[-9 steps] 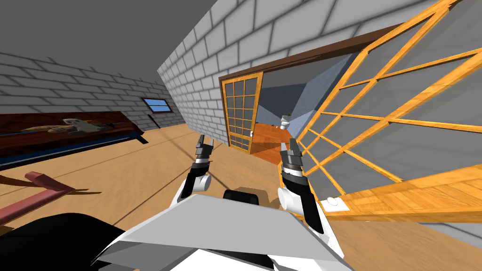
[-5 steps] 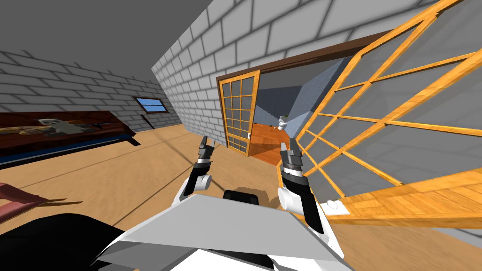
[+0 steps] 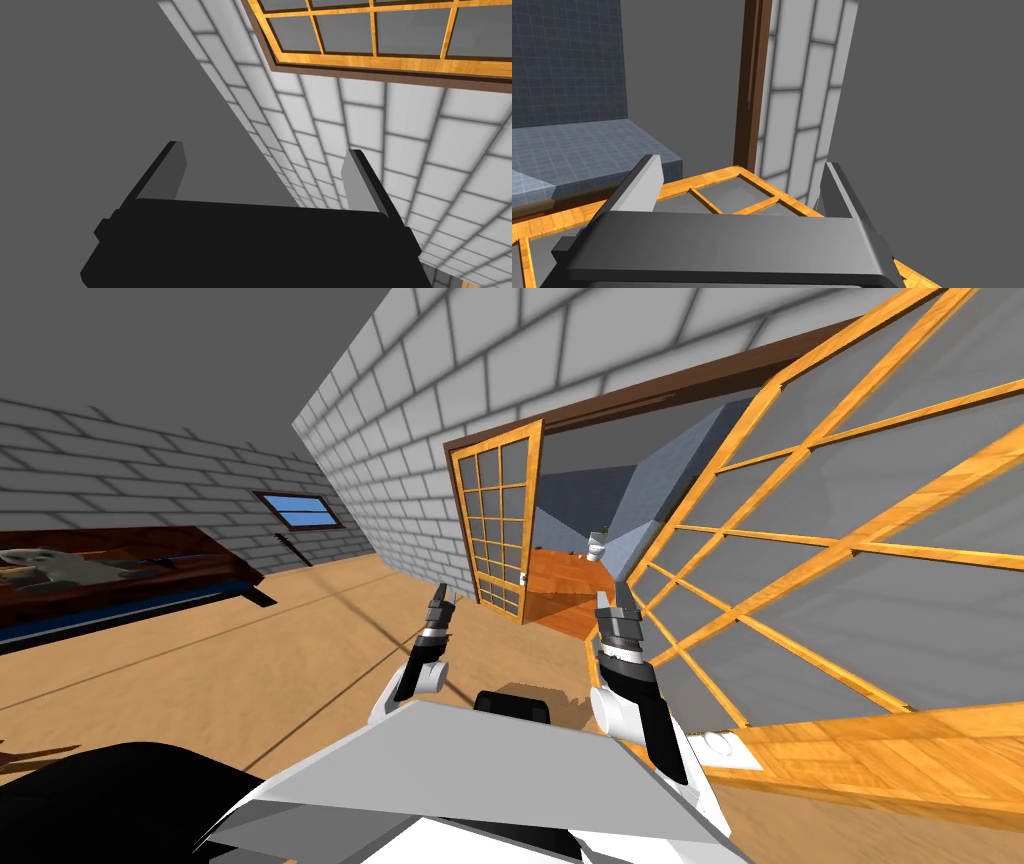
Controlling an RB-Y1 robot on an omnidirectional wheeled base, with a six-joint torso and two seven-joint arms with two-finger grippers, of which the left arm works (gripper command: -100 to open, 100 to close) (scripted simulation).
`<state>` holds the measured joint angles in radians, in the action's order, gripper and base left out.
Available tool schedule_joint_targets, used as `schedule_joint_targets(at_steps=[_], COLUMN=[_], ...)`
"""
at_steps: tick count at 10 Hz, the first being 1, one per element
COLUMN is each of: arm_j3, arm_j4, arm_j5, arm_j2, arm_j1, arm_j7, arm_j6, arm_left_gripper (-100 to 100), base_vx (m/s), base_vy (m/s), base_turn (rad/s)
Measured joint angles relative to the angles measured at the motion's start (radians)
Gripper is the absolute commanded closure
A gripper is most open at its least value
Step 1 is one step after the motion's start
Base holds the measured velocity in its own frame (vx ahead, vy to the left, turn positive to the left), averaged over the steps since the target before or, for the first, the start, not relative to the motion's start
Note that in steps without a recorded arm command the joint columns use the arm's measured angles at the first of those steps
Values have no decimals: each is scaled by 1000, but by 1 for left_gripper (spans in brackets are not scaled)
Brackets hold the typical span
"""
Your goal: Pull the door open
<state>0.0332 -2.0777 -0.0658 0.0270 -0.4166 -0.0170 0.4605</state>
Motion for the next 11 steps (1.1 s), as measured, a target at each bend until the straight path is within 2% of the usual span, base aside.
schedule_joint_targets(at_steps=[3, 6, 9, 11], arm_j3=[10, 23, 36, 45], arm_j4=[46, 106, 156, 209], arm_j5=[-12, -24, -37, -47], arm_j2=[12, 24, 35, 39], arm_j1=[14, 23, 36, 49], arm_j7=[-51, -107, -165, -208], arm_j6=[10, 35, 46, 67], arm_left_gripper=[-100, -100, -100, -100], base_vx=[92, 96, 93, 101], base_vy=[-22, -36, -23, -15], base_turn=[-58, -60, -65, -66])
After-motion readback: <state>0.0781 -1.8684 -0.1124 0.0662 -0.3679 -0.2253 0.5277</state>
